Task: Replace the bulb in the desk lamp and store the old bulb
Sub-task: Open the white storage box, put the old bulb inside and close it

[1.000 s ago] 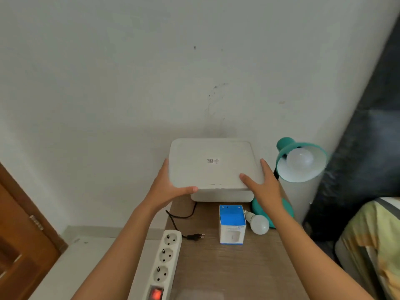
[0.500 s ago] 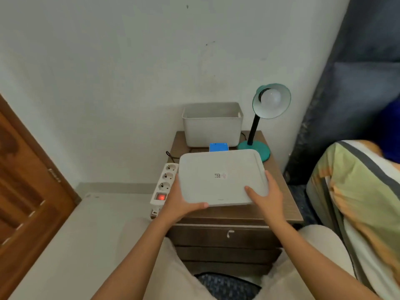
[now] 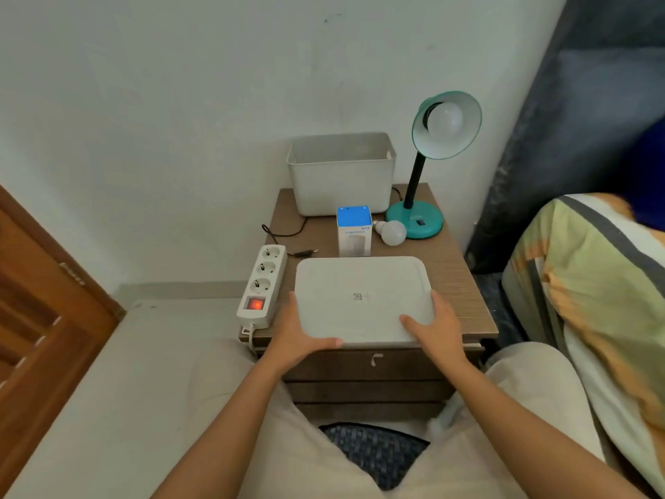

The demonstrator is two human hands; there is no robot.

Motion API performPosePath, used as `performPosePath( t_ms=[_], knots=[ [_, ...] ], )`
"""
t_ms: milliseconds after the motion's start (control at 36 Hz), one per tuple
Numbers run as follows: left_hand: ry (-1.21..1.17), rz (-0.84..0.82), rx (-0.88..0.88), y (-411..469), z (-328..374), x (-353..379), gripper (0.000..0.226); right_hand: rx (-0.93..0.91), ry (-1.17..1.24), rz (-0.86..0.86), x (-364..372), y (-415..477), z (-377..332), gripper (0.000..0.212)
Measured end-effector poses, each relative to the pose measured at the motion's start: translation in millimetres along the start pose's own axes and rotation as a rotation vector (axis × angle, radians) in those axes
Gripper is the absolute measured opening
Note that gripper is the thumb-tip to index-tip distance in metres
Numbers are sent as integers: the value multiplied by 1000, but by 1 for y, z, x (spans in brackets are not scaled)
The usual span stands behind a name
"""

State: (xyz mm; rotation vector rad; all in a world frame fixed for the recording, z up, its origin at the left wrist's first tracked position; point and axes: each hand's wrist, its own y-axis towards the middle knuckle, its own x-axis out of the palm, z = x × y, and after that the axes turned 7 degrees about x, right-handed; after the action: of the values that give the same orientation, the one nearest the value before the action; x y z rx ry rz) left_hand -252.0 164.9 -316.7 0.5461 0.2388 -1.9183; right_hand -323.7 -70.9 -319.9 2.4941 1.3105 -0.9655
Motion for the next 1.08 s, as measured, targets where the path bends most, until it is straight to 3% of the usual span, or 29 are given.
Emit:
performPosePath(
  t_ms=[250, 306, 417, 611, 833, 1083],
  knots=[
    [190, -1, -84, 12, -4, 1, 106, -41, -242, 50, 7, 19, -2, 70],
    [231, 8, -72, 14, -3, 1, 97, -46, -256, 62, 9, 21, -3, 68],
    [272, -51, -85, 14, -2, 2, 110, -50, -254, 91, 11, 23, -3, 67],
    [299, -129, -131, 19, 1, -1, 114, -24, -230, 69, 10, 24, -3, 66],
    [257, 14, -79, 66, 23, -6, 76, -39, -107, 21, 3, 43, -17, 57],
    [349, 191, 58, 202, 65, -66, 43, -159, -96, 14, 3, 128, -85, 45]
  ],
)
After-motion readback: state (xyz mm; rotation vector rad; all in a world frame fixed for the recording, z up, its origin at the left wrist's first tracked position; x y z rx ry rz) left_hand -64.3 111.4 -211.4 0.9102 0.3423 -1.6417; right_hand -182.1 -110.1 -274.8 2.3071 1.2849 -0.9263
